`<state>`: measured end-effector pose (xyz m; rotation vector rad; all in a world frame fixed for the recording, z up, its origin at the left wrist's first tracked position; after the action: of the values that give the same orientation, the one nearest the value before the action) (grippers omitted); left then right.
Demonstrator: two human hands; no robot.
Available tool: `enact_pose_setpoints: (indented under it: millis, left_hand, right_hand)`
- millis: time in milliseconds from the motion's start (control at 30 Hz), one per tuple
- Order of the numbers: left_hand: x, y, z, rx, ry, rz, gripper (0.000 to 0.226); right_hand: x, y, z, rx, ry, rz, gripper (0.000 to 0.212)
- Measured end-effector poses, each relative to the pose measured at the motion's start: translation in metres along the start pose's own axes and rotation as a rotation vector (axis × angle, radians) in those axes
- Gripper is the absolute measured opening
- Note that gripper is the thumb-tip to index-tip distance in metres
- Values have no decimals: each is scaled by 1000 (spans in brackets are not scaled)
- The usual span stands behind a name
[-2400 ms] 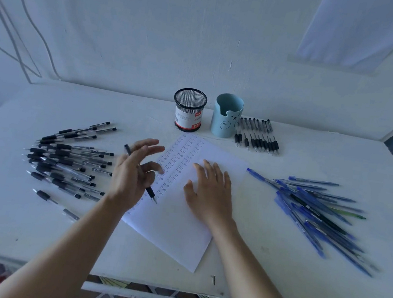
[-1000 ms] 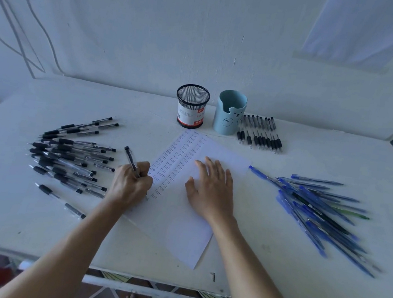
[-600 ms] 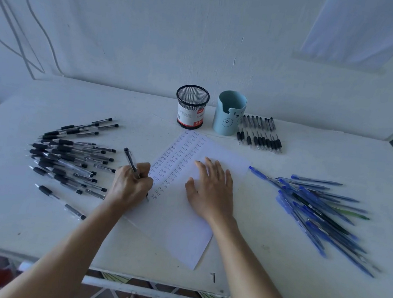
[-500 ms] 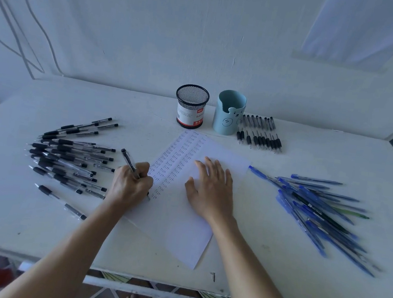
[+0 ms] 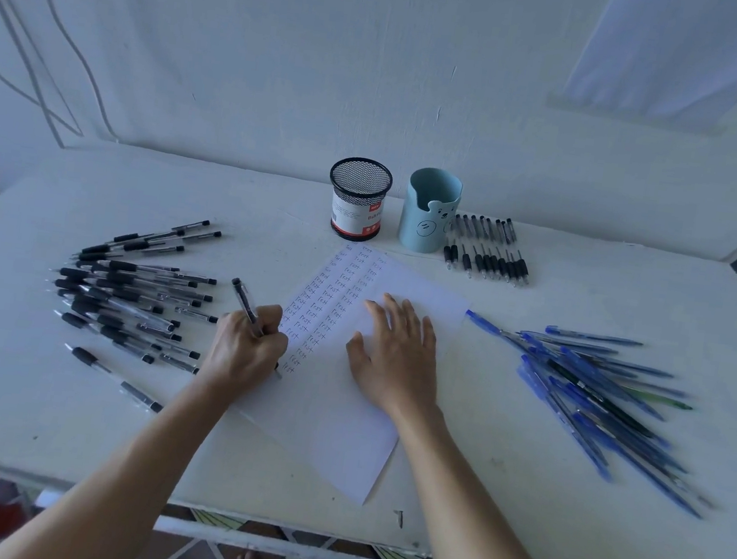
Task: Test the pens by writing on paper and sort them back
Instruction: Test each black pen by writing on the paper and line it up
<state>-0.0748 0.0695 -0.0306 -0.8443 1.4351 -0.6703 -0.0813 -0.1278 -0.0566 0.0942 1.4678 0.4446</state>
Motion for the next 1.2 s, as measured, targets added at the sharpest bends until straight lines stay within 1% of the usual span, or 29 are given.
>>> enact_pose_setpoints:
  millis: [233, 400, 533, 633, 700, 767, 800, 867, 933, 1000, 1067, 1200]
  left_hand:
    - [3, -2, -3, 13, 0, 4, 25]
    - [3, -2, -2, 12, 11, -9, 23]
    - [3, -1, -2, 24, -8, -16, 22]
    - [4, 1, 2, 19, 29, -2, 19]
    - [2, 6, 7, -28, 73, -75, 15]
    - [0, 9, 10, -97, 123, -243, 7]
    - [-1, 10, 12, -115, 147, -320, 9]
    - [0, 8, 12, -118, 174, -432, 10]
    - [-1, 4, 12, -104, 156, -493, 12]
    - [-2, 3, 13, -112, 139, -464, 32]
    - [-1, 3, 15, -92, 141, -385, 43]
    - [3, 8, 17, -64, 136, -187, 45]
  right_hand:
    - [1, -1, 0, -3, 0, -5, 65]
    - [0, 0, 0, 2, -3, 15, 66]
    - [0, -1, 0, -3, -15, 12, 56]
    - [0, -1, 0, -2, -8, 12, 55]
    - [-1, 0, 0, -6, -1, 5, 59]
    - [-2, 1, 0, -5, -1, 10, 66]
    - [-3, 2, 0, -4, -3, 15, 67]
    - [-3, 1, 0, -4, -6, 22, 67]
    - [-3, 0, 0, -6, 0, 22, 63]
    - [-2, -1, 1, -8, 8, 35, 57]
    - [-2, -2, 2, -4, 8, 57, 56]
    - [-6, -4, 3, 4, 14, 110, 56]
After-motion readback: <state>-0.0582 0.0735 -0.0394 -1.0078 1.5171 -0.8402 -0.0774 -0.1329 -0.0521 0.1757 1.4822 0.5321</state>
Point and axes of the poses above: each hand's wrist, its own z-axis towards the middle knuckle, its own x-axis out of the palm, y = z × x, the point moved 7 cm from there along z, towards the middle knuckle, and after that the axes turned 13 degrees about -x, right-handed, at the moved point
